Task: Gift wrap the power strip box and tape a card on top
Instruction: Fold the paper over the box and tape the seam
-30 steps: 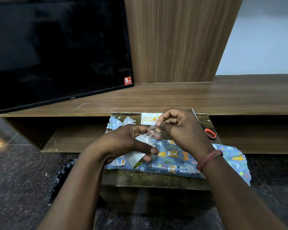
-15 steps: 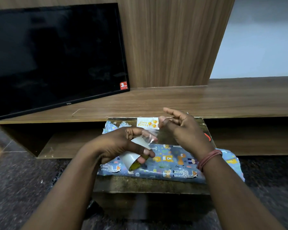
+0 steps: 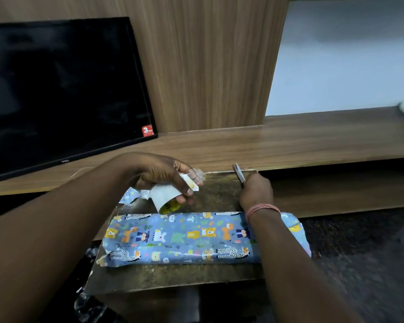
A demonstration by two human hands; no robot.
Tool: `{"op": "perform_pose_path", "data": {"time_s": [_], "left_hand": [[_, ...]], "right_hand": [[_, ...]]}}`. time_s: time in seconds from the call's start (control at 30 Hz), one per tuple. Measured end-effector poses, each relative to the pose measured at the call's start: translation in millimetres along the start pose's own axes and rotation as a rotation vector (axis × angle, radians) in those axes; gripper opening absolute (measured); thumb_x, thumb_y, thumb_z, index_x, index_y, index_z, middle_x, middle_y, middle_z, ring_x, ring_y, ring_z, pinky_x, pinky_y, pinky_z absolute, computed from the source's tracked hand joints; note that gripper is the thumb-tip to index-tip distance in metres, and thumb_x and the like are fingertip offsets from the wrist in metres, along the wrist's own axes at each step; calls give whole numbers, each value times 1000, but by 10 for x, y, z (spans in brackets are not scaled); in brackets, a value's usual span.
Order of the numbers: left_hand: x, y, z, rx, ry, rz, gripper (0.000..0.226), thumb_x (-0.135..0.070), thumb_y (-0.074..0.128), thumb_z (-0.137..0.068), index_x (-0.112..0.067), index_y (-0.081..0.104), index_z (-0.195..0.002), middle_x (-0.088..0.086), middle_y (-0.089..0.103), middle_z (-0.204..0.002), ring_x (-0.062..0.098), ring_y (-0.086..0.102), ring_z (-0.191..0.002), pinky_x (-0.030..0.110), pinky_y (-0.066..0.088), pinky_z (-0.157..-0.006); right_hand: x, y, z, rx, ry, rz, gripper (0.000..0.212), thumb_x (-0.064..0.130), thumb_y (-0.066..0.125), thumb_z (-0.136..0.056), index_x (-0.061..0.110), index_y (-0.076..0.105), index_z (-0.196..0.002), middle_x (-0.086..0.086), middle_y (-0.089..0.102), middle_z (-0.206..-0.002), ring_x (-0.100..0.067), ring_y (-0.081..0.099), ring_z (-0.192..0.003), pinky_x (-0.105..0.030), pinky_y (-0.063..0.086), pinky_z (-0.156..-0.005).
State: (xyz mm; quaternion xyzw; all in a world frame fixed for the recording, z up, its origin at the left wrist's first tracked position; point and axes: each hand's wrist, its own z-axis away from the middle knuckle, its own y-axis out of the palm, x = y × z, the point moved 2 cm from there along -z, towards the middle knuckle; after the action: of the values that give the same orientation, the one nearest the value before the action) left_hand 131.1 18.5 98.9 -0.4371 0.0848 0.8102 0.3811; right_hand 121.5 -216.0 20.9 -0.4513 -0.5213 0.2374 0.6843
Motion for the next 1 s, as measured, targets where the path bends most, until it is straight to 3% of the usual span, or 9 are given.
{"op": "perform_pose_path", "data": {"time_s": [0.17, 0.33, 0.6, 0.67, 0.73, 0.83, 0.9, 1.0], "left_hand": [[-196, 59, -157, 28, 10, -47, 49, -2, 79, -79, -11, 65, -125, 29, 70, -116, 22, 71, -72, 37, 59, -70], [-249, 120, -210, 85, 29, -31, 48, 5, 74, -84, -7, 62, -129, 25, 72, -106, 22, 70, -70, 34, 59, -62], [-173, -14, -295, 128, 33, -102, 45, 4, 73, -87, -13, 65, -127, 29, 68, -120, 21, 71, -74, 37, 60, -71], [-146, -82, -307, 114, 21, -99, 47, 2, 75, -86, -13, 64, -129, 28, 69, -120, 21, 72, -77, 37, 60, -74], [-128, -128, -309, 102, 8, -87, 49, 1, 76, -85, -13, 63, -130, 25, 70, -119, 21, 72, -78, 37, 61, -74], [-110, -150, -297, 100, 12, -89, 48, 2, 76, -86, -12, 63, -130, 26, 70, -119, 22, 72, -78, 36, 60, -73], [-84, -158, -283, 85, 24, -84, 48, 3, 75, -86, -10, 62, -130, 27, 69, -121, 22, 72, -78, 36, 61, -72], [-11, -177, -265, 67, 33, -56, 49, 5, 73, -87, -6, 58, -132, 28, 68, -121, 23, 72, -79, 35, 62, -72]], "right_hand": [[-57, 98, 23, -29, 43, 72, 26, 9, 52, -98, -1, 64, -120, -20, 61, -123, -38, 56, -118, -38, 49, -93], [-166, 196, -58, -58, 85, 43, 25, 18, 55, -99, 4, 62, -119, -15, 65, -119, -36, 58, -113, -32, 45, -79], [-69, 132, -85, -10, 75, -93, 20, 16, 62, -95, 0, 69, -105, -20, 68, -111, -37, 64, -108, -35, 51, -85], [-9, 57, -76, 22, 100, -282, 21, 23, 73, -88, 3, 69, -83, -21, 71, -99, -36, 67, -98, -34, 51, -78], [74, -22, -46, 116, 196, -629, 32, 30, 84, -75, 7, 63, -69, -17, 71, -83, -32, 70, -79, -35, 54, -69], [204, -97, 81, 435, 316, -1217, 14, 14, 80, -79, 8, 67, -78, -6, 63, -64, -12, 56, -48, -29, 50, -53], [238, -140, 214, 562, 296, -1405, 7, 12, 72, -88, 14, 67, -92, -1, 65, -67, -7, 58, -53, -29, 49, -62], [251, -105, 390, 663, 197, -1587, 17, 11, 69, -90, 11, 65, -107, -9, 74, -91, -18, 69, -78, -30, 52, -65]]}}
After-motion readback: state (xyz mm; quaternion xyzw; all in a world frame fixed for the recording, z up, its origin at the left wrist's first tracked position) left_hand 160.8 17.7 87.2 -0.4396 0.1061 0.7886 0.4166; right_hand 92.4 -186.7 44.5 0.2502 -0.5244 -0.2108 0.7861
